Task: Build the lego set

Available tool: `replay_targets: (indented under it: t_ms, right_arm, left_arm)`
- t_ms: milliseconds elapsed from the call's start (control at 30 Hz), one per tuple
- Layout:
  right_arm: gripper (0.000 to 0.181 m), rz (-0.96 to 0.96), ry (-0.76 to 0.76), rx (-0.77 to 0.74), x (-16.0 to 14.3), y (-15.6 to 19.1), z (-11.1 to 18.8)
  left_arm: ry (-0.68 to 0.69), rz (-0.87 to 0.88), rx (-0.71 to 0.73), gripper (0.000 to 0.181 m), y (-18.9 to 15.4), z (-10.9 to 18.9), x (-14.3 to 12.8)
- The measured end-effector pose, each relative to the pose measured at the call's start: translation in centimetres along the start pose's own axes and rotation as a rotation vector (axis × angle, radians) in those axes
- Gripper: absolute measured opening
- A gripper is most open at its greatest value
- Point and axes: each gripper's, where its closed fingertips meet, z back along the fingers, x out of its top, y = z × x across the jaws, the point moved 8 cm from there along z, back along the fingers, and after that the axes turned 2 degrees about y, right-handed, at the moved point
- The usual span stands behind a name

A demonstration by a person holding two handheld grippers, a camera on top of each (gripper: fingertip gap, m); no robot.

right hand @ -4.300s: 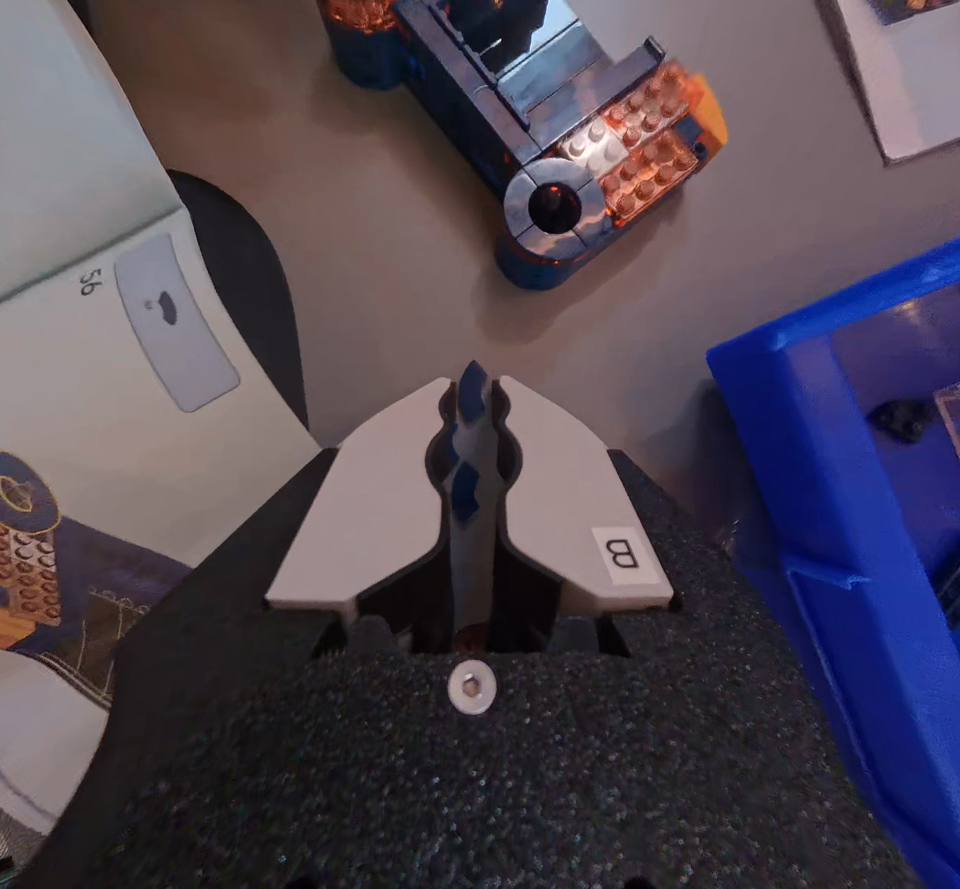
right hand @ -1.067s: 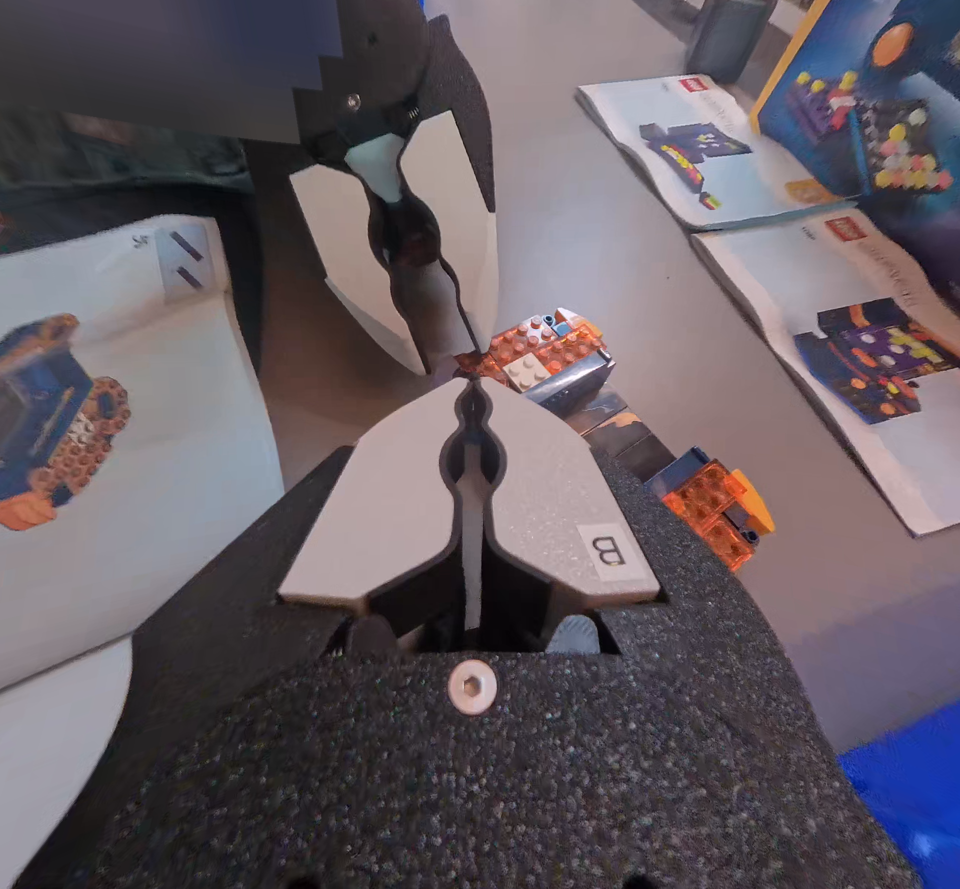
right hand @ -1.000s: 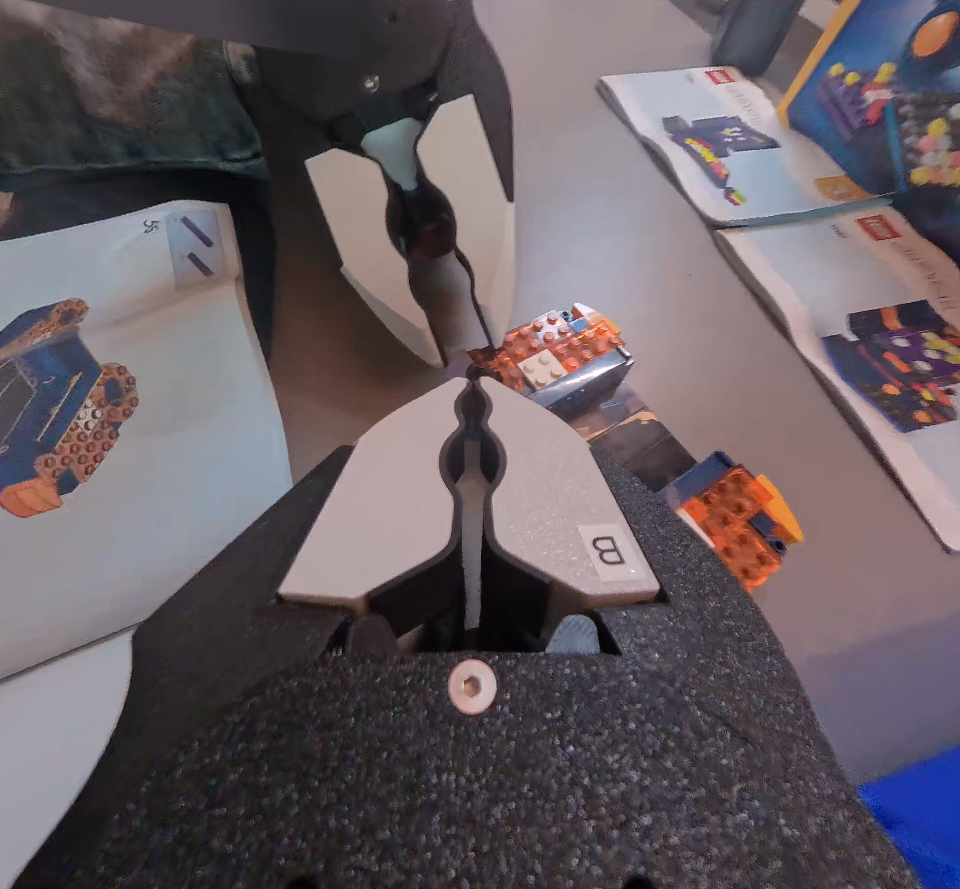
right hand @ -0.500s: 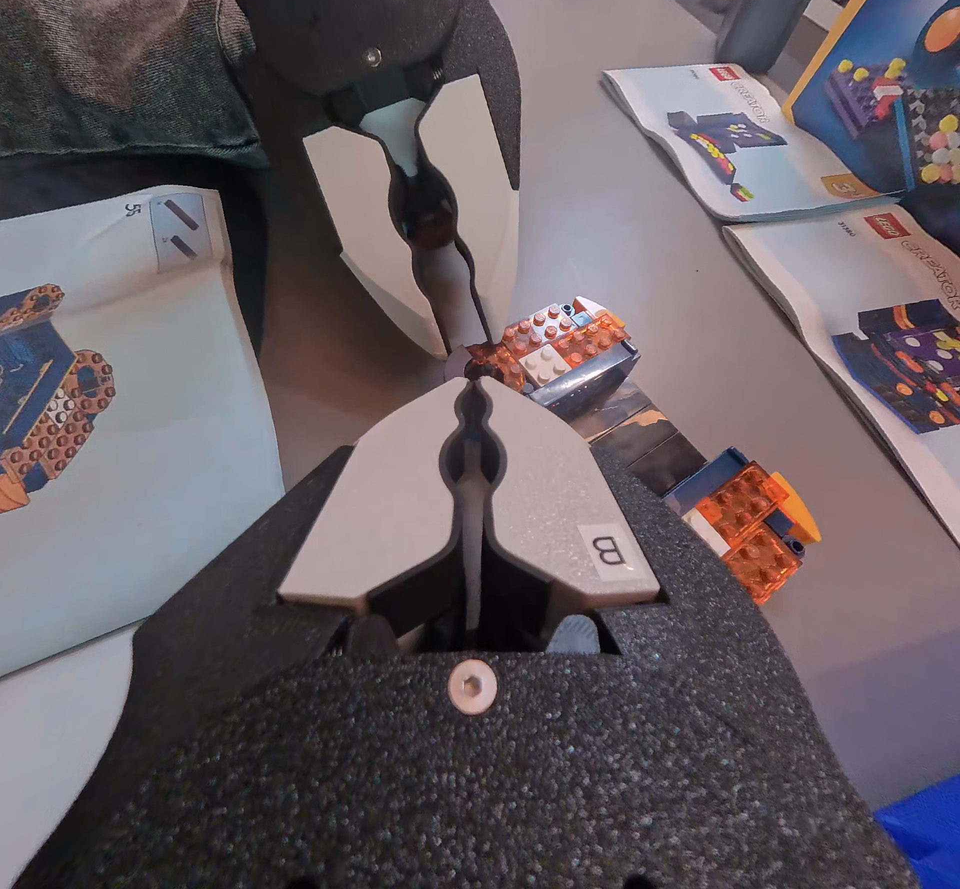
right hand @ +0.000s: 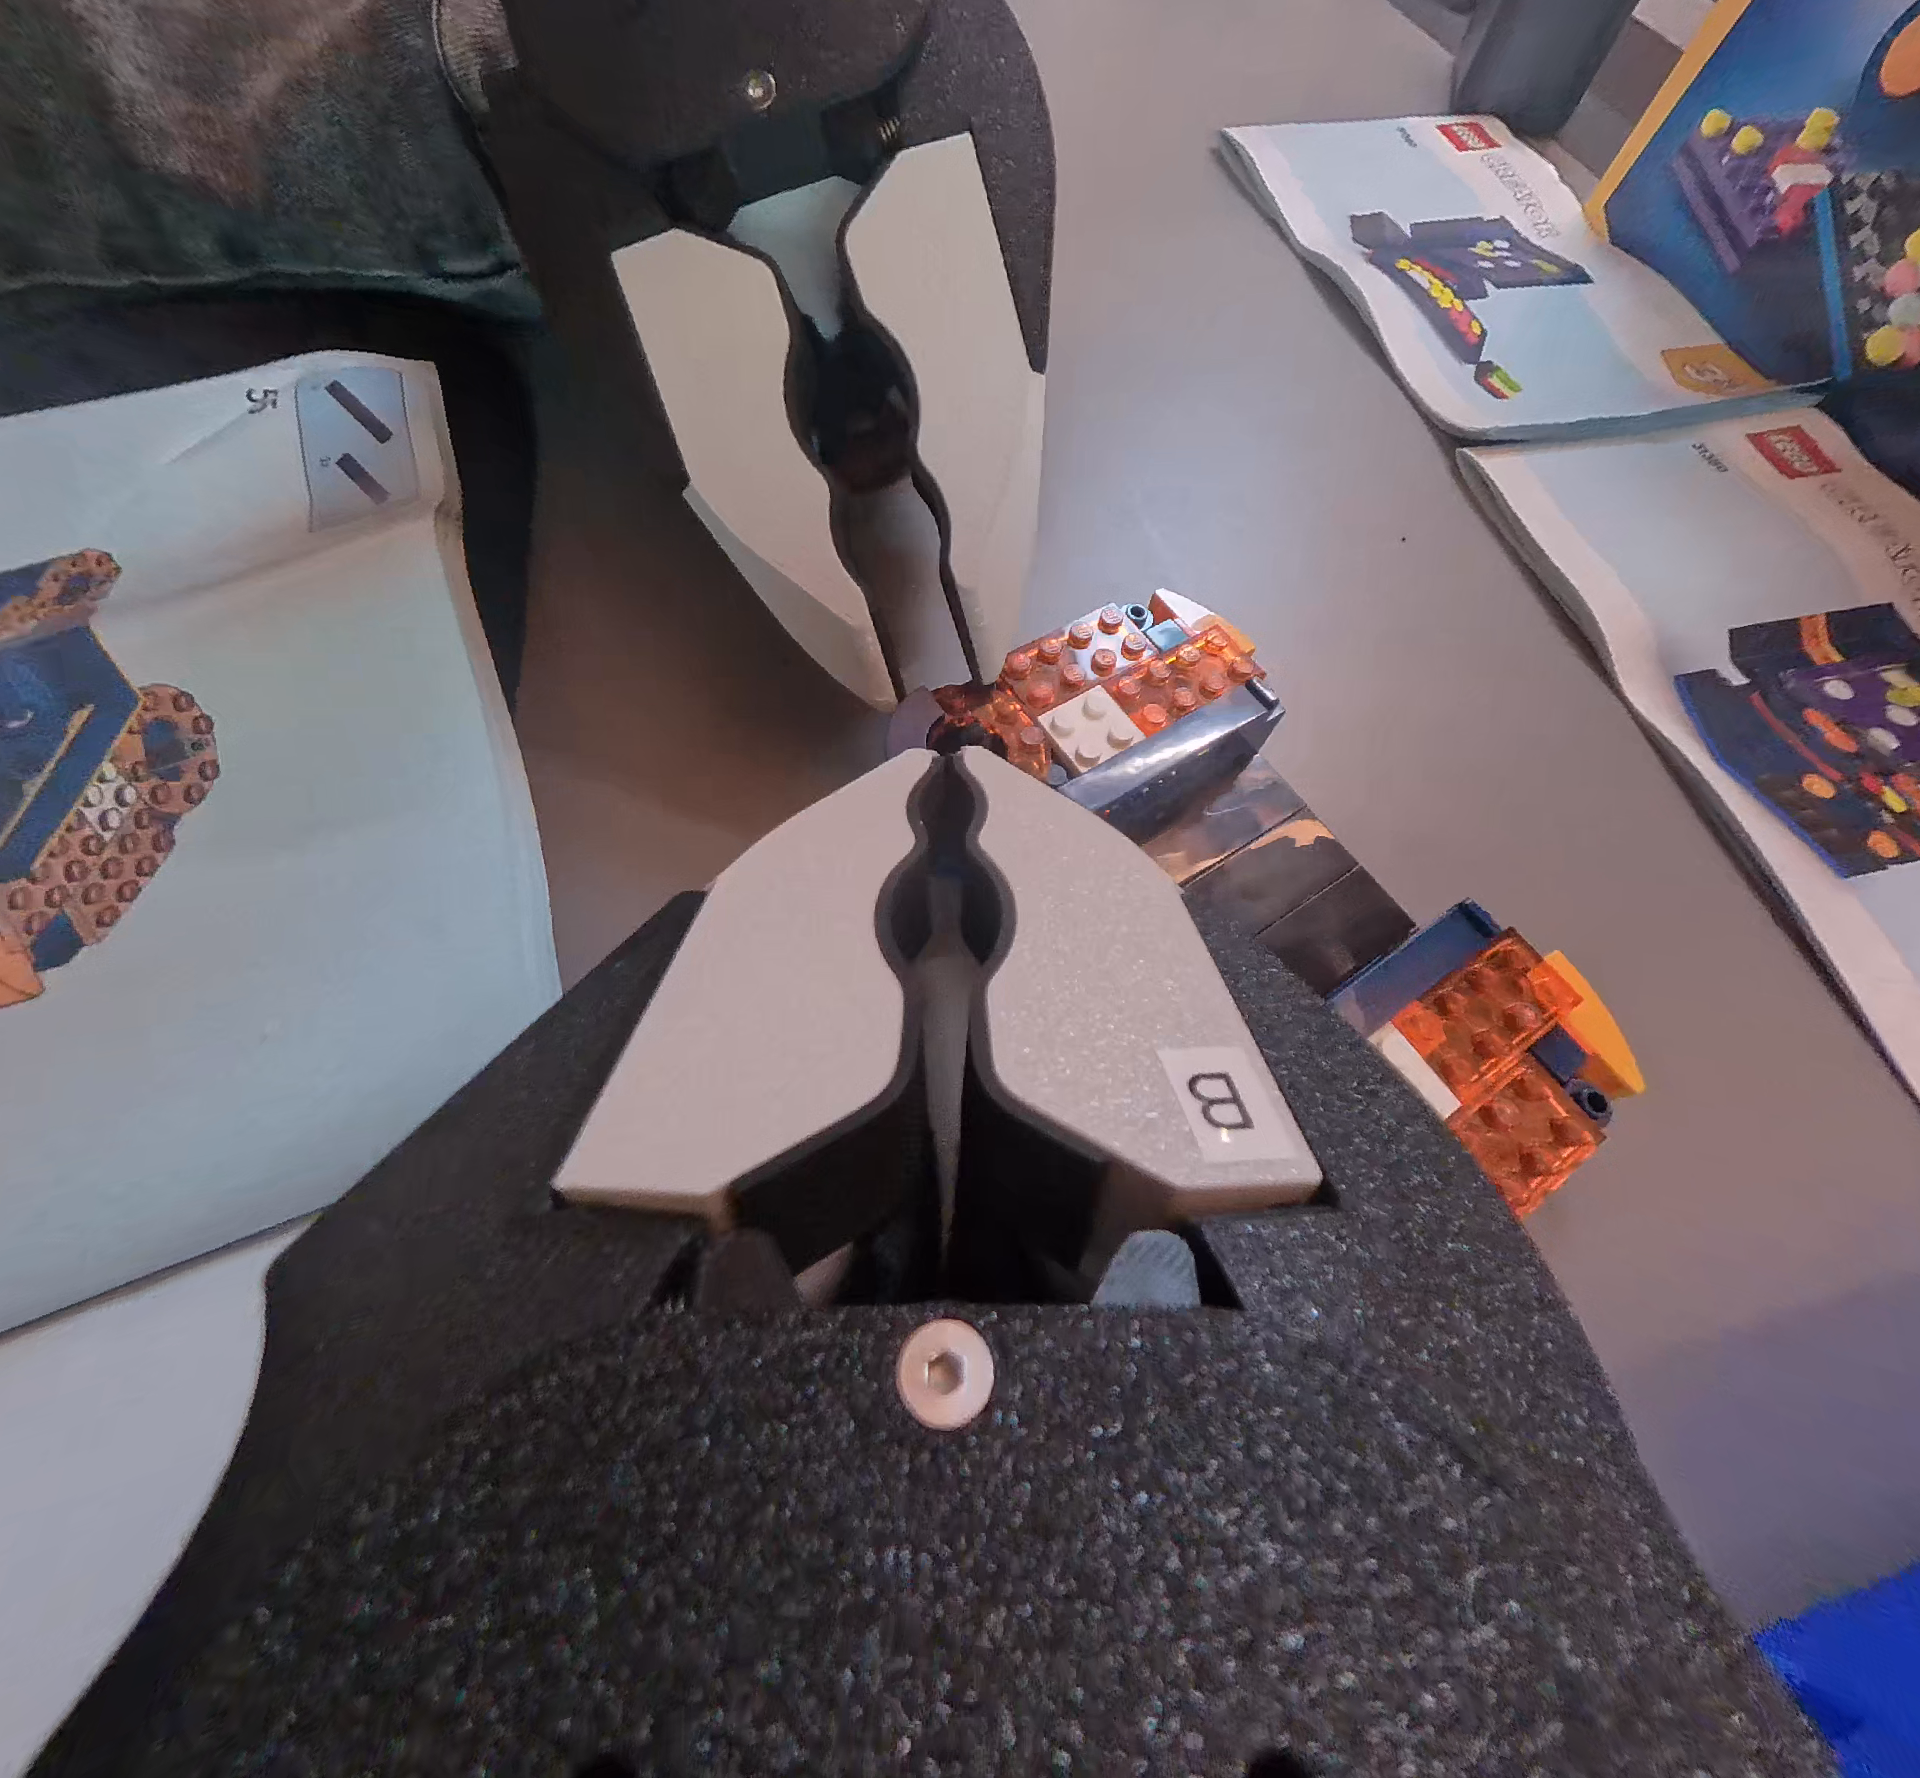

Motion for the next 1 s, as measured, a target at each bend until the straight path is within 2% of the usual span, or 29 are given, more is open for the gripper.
replay_targets:
  t_ms: [200,367,467,567,1000]
  right_arm:
    - [0.000,0.141,-0.001,-0.077,-0.1,0.6,0.0]
    - [0.000,0.152,-0.018,-0.076,0.0,0.4,0.1]
    - [0.000,0.085,-0.115,-0.082,0.5,-0.3,1.2]
    - [0.000,0.078,-0.037,-0.067,-0.3,-0.4,0.9]
    - [0.000,0.122,-0.003,-0.055,-0.3,0.2,0.4]
  left_arm:
    - [0.000,0.001,-0.001,0.014,0.0,0.0,0.0]
    - [0.000,-0.001,0.001,0.014,0.0,0.0,0.0]
    - [0.000,-0.006,0.003,0.014,-0.1,0.0,0.0]
    - [0.000,-0.004,0.001,0.014,-0.1,0.0,0.0]
    - [0.000,0.000,0.000,0.014,0.0,0.0,0.0]
